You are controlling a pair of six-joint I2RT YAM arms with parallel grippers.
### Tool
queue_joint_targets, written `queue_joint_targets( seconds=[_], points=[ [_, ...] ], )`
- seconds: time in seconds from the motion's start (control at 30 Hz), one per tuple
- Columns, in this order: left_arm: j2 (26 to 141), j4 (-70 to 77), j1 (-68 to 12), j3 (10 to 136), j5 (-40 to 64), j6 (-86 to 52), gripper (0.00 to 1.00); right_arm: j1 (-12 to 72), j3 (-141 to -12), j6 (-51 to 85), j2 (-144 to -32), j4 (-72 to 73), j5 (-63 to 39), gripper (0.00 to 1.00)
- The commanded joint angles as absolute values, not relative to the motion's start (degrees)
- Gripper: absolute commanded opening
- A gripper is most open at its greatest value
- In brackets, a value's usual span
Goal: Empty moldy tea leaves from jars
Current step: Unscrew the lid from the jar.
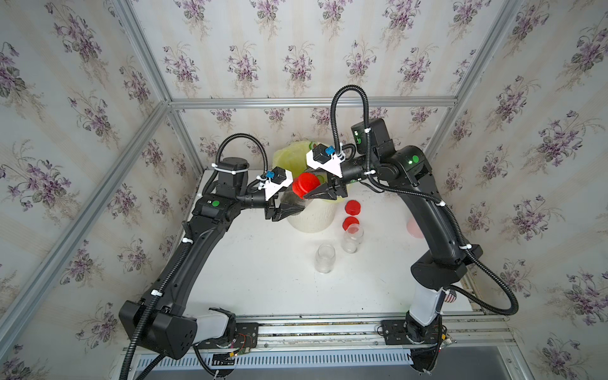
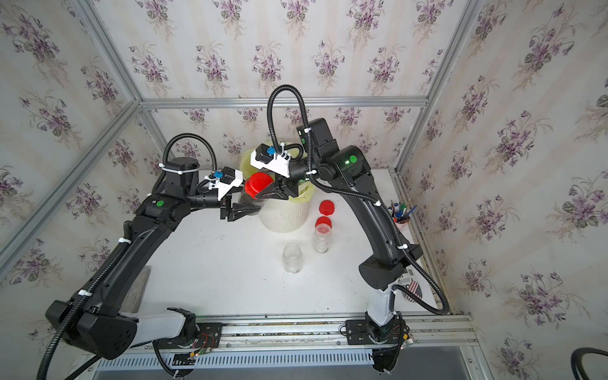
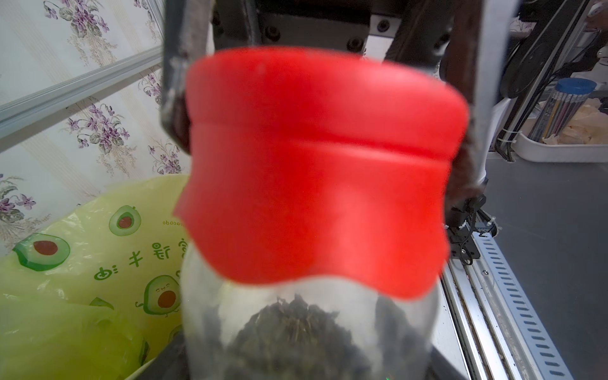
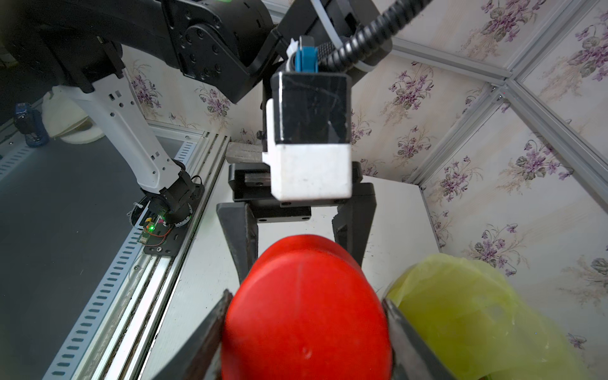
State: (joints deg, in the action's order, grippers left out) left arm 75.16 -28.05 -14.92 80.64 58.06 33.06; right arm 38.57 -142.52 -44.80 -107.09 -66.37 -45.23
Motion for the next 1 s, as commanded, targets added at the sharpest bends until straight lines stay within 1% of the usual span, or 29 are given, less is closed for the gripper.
queue_joint_targets(
  seconds=[0.0,0.1,0.23,0.47,0.67,0.8,0.97],
  points=[
    [75.35,-25.05,-14.83,80.89,58.33,30.94,0.56,38.76,-142.65,-48.39,-107.47,-72.62,-49.22,0.57],
    [75.23,-25.05,-14.79,80.92,57.69,31.02,0.56,38.76,-142.63,-46.04,-107.15,-70.63,-48.74,0.67],
    [75.35,-25.05,-14.76,80.95,57.07,31.11,0.56,38.76,-142.47,-42.54,-106.55,-68.01,-48.78,0.77],
    [75.23,-25.09,-14.81,80.90,55.75,31.38,0.56,38.85,-139.05,-33.62,-104.33,-60.78,-46.53,0.86],
    [75.32,-25.05,-14.85,80.99,54.51,31.55,0.56,38.85,-130.21,-25.21,-99.30,-50.20,-42.12,0.93],
    [75.65,-25.05,-14.94,81.12,53.47,31.57,0.56,38.87,-124.95,-18.08,-95.69,-43.25,-38.56,0.96],
    [75.77,-25.06,-15.18,81.05,52.49,31.65,0.56,38.98,-116.20,-5.22,-89.93,-33.09,-32.96,0.99]
  ],
)
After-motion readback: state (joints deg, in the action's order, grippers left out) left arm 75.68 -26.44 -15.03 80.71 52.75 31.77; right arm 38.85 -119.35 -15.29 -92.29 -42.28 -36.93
